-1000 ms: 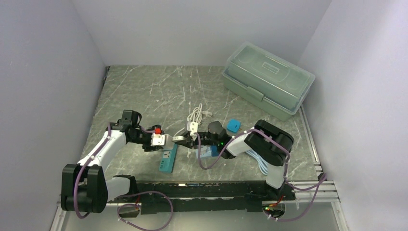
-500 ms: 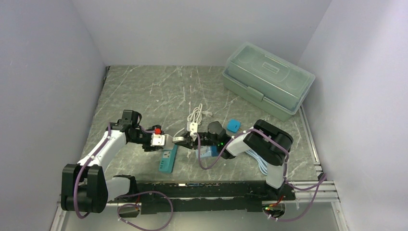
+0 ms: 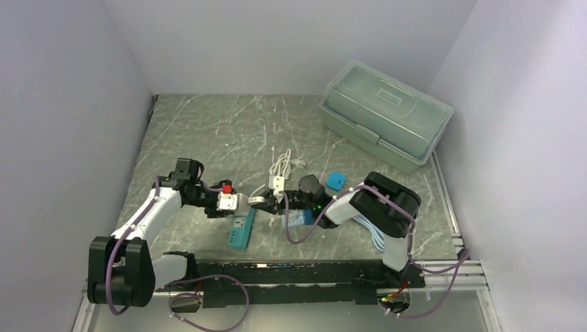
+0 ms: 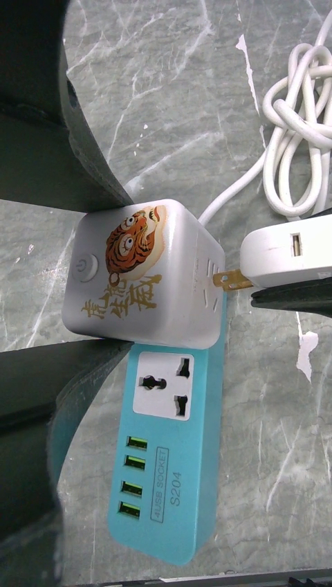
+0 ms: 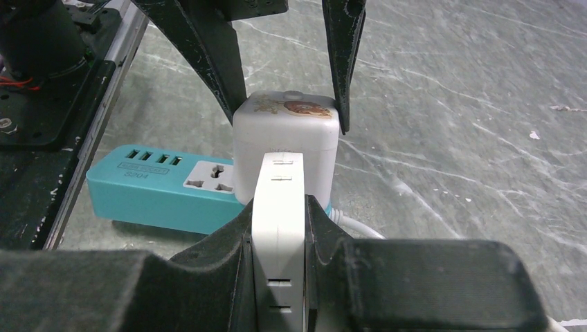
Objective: Insert the plug
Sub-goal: Insert the plug into the socket.
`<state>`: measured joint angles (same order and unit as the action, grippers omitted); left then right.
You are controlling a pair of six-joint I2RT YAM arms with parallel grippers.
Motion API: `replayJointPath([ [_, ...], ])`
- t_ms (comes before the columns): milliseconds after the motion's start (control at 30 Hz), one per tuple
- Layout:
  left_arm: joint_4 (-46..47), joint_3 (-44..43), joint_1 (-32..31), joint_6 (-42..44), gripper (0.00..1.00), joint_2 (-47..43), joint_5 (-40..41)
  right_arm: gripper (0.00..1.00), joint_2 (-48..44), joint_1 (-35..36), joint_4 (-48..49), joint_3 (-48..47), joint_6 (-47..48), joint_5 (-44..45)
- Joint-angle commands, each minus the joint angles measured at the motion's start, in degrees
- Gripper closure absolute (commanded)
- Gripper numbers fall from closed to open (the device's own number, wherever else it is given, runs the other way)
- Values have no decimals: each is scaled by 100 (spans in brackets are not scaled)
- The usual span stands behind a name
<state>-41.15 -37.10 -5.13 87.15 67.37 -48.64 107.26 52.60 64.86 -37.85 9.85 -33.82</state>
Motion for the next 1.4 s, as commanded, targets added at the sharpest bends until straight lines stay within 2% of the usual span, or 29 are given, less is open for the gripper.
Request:
replayJointPath([
  [0,-701,317,-68,274,62,145,869,100,-59,31,483,-118,-36,-133],
  [1367,-744,362,-164,278,70,83,828,100,320,105,534,-286,33,21],
])
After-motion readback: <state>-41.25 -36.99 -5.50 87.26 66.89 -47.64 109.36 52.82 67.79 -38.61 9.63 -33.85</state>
